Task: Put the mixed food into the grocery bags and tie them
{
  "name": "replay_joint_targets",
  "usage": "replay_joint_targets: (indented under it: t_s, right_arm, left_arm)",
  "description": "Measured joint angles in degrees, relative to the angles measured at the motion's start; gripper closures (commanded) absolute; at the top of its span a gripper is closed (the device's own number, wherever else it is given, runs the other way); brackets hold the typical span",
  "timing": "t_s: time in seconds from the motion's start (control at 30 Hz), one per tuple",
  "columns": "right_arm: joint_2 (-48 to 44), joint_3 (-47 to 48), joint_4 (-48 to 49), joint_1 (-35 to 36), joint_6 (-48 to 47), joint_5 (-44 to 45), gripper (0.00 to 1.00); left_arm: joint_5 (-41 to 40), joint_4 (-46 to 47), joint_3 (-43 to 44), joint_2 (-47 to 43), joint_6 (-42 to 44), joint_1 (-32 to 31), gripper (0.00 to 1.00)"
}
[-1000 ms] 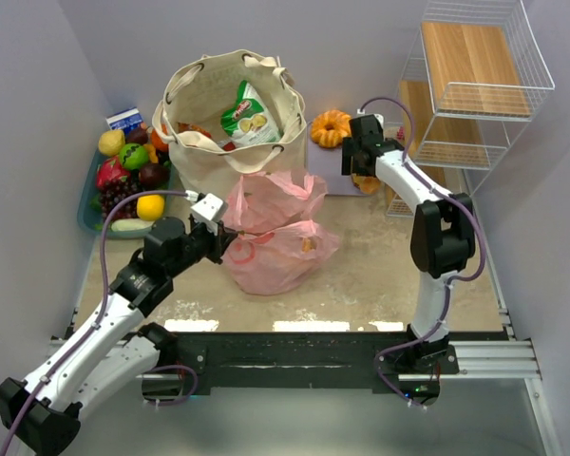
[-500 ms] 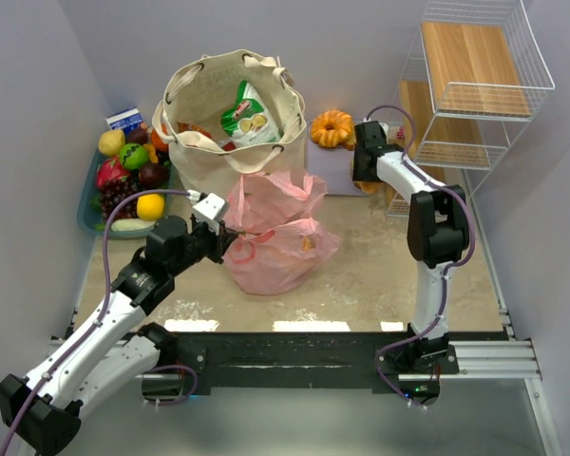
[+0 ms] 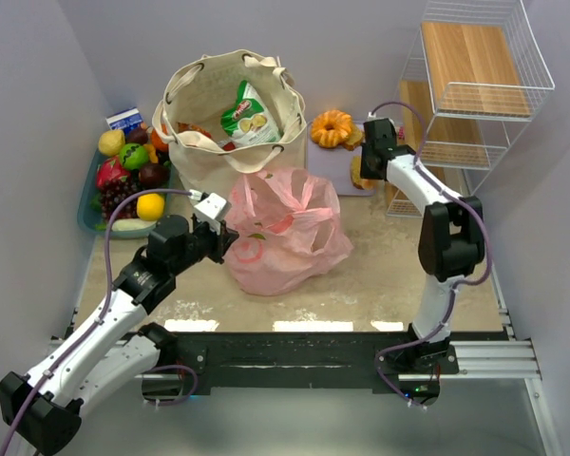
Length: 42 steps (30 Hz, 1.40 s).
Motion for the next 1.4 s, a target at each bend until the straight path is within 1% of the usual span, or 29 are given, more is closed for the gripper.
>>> replay_joint_targets:
  t_s: [0.13, 0.27, 0.3, 0.33, 0.4, 0.43, 0.5, 0.53, 0.63, 0.73, 0.83, 0.9, 1.0, 1.03, 1.1, 1.13, 1.2, 1.23, 1.3, 1.33, 1.4]
  right_arm:
    - [-7.9, -1.2, -0.1, 0.9, -0.3, -2.0, 1.00]
    - [-19.0, -2.3, 0.5, 3.5, -0.6, -4.7, 1.00]
    - [-20.5, -2.4, 0.5, 4.3, -0.7, -5.0, 1.00]
    - [-22.5, -3.0, 1.2, 5.0, -0.9, -5.8, 1.00]
    - [-28.0, -5.2, 2.6, 6.9, -1.3, -8.1, 1.00]
    - [-30.8, -6.7, 3.3, 7.7, -1.5, -9.6, 1.00]
    - [-35.6, -8.9, 4.4, 9.0, -1.5, -12.4, 1.00]
    - [-37.3, -9.5, 4.9, 9.4, -1.5, -13.5, 1.00]
    - [-41.4, -10.8, 5.8, 9.7, -1.4, -16.6, 1.00]
    - [-43.3, -11.9, 6.5, 9.7, -1.4, -19.4, 1.00]
    - [-45.1, -14.2, 7.4, 10.2, -1.5, -23.1, 1.00]
    - [-45.9, -15.6, 7.8, 10.8, -1.6, -25.7, 1.00]
    - [-46.9, -17.0, 8.3, 12.0, -1.6, -29.4, 1.00]
    - [-47.1, -17.2, 8.5, 12.2, -1.6, -30.2, 1.00]
    - [-47.9, -17.9, 9.1, 13.4, -1.8, -32.0, 1.00]
    - [-48.3, -18.1, 9.5, 13.8, -1.8, -32.8, 1.00]
    - [-48.9, -18.3, 10.1, 15.7, -2.1, -33.6, 1.00]
    - [-49.0, -18.3, 10.4, 16.6, -2.2, -33.9, 1.00]
    - [-48.9, -18.3, 11.5, 19.5, -2.6, -34.3, 1.00]
    - [-48.6, -18.3, 11.7, 21.0, -2.9, -34.4, 1.00]
    - [-47.7, -18.2, 12.3, 24.3, -3.5, -34.4, 1.00]
  left_arm:
    - [0.1, 0.0, 0.0, 0.3, 0.0, 0.0, 1.00]
    - [0.6, 0.0, 0.0, 0.3, 0.0, 0.0, 1.00]
    - [1.0, 0.1, 0.0, 0.3, 0.0, 0.0, 1.00]
    - [1.1, 0.2, 0.0, 0.2, 0.0, 0.0, 0.93]
    - [1.5, 0.5, 0.0, -0.2, -0.1, 0.0, 0.72]
    - [1.6, 0.7, 0.0, -0.5, -0.4, 0.0, 0.52]
    - [1.5, 1.4, 0.0, -1.2, -1.3, 0.0, 0.36]
    - [1.4, 2.1, 0.0, -1.5, -2.5, 0.0, 0.25]
    - [0.5, 3.4, 0.9, -1.1, -5.8, 0.0, 0.14]
    - [-1.1, 4.2, 4.4, 2.4, -8.8, 0.0, 0.11]
    - [-2.1, 5.7, 7.9, 7.0, -10.7, 0.0, 0.10]
    - [-2.1, 6.9, 9.2, 10.0, -11.6, 0.0, 0.10]
    - [-2.2, 7.3, 10.6, 14.4, -12.3, 0.0, 0.18]
    - [-2.3, 7.3, 11.0, 15.7, -12.3, 0.0, 0.28]
    - [-2.5, 7.2, 11.5, 17.7, -12.2, 0.0, 0.43]
    - [-2.6, 7.2, 11.6, 18.3, -12.4, 0.0, 0.58]
    - [-2.7, 6.8, 11.8, 19.0, -12.2, 0.1, 0.70]
    - [-2.7, 6.7, 11.8, 19.0, -12.0, 0.1, 0.79]
    - [-3.0, 6.5, 11.8, 18.9, -11.6, 0.1, 0.87]
    - [-3.1, 6.4, 11.8, 18.8, -11.3, 0.1, 0.93]
    - [-3.3, 6.1, 11.8, 18.5, -10.4, 0.1, 0.99]
